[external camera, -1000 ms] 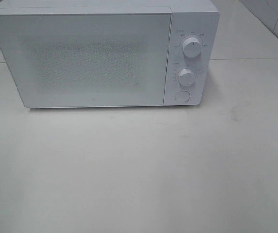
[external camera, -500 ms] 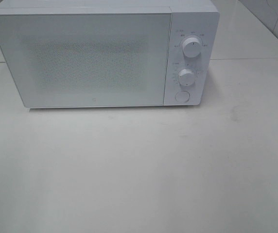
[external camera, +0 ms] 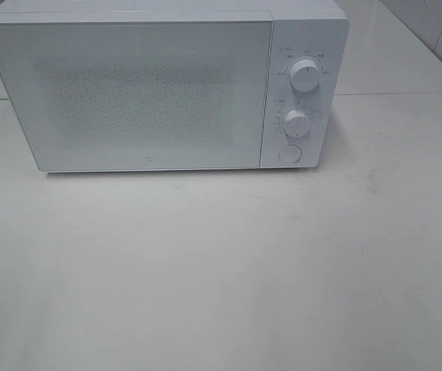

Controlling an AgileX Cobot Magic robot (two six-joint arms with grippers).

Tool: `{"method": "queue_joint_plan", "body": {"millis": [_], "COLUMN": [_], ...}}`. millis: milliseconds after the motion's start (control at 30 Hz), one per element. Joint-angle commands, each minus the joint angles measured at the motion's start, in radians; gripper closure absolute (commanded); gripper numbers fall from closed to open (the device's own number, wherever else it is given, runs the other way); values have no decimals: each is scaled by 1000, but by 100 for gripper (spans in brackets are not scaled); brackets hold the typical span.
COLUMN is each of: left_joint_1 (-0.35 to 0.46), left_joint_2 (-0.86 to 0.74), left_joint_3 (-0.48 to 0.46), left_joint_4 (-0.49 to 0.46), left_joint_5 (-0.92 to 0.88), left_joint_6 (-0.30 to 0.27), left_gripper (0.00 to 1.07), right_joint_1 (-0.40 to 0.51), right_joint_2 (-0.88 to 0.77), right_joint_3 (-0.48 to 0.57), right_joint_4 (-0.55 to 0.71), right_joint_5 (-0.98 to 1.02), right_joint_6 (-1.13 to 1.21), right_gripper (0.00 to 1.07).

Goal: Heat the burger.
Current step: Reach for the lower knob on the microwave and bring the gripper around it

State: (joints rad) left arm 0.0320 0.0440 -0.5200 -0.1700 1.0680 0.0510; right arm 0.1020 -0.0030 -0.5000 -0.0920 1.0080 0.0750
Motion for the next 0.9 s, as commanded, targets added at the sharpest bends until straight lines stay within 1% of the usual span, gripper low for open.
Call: {"method": "queue_joint_plan", "body": {"millis": [33, 267, 900], "left_joint_1": [5, 5, 5], "left_joint_2": [-78, -70, -67], "left_joint_3": [2, 4, 5], "left_joint_4": [-8, 15, 16], "left_joint_5": [-10, -5, -4], "left_joint_6": [2, 2, -1], "left_gripper": [6, 6, 6], "right_joint_1": [-8, -8, -8], "right_joint_2": [-30, -26, -27], "right_joint_3": [2, 2, 2], "right_joint_4": [2, 2, 2], "right_joint_5": [-11, -11, -11], "right_joint_6": [-10, -9, -5], "right_gripper": [36, 36, 36]}}
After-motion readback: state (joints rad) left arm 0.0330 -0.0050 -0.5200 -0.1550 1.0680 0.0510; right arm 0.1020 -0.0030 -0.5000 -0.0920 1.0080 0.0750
